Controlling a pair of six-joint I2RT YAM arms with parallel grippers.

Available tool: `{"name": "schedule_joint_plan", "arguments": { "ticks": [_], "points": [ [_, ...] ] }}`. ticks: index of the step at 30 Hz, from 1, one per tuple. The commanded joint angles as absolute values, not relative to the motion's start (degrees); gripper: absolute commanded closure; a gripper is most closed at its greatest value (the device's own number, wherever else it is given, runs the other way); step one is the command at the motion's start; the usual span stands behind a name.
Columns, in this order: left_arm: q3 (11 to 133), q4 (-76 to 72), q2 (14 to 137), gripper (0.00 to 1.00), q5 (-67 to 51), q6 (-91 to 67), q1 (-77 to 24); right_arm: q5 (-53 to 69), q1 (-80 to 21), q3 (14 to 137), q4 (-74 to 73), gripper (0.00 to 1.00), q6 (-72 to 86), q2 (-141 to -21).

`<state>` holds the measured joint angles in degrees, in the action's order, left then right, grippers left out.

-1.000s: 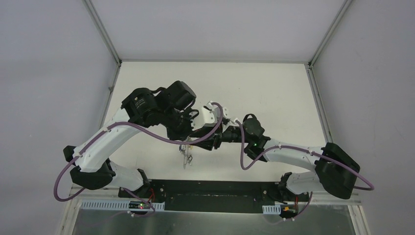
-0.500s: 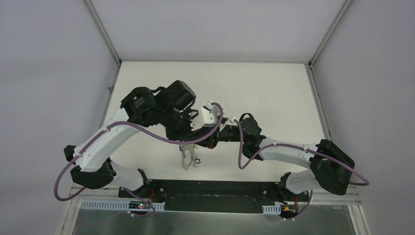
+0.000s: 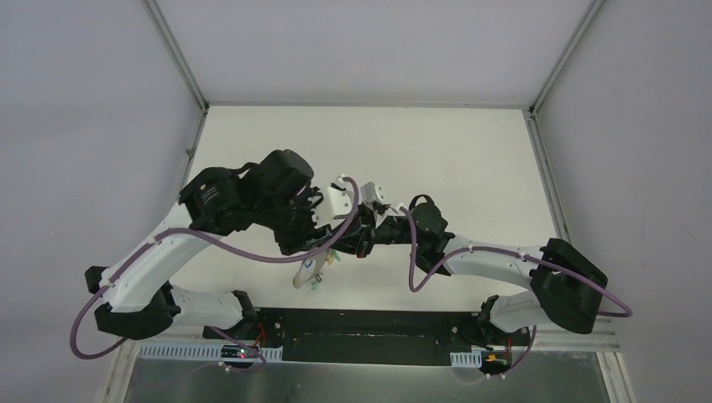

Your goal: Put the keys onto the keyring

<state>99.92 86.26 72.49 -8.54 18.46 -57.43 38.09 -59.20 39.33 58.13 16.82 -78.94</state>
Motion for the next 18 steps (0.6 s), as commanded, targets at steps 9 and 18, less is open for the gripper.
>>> {"name": "schedule_joint_plan", "arguments": {
  "ticks": [9, 18],
  "points": [
    [72.6, 53.3, 42.6, 0.49, -12.3, 16.3, -57.9, 39.7, -59.6, 40.6, 62.1, 1.00, 16.9, -76.8],
    [54.6, 35.4, 29.0, 0.54, -13.4, 18.1, -57.8, 40.9, -59.6, 40.4, 62.9, 1.00, 17.1, -76.5]
  ]
}}
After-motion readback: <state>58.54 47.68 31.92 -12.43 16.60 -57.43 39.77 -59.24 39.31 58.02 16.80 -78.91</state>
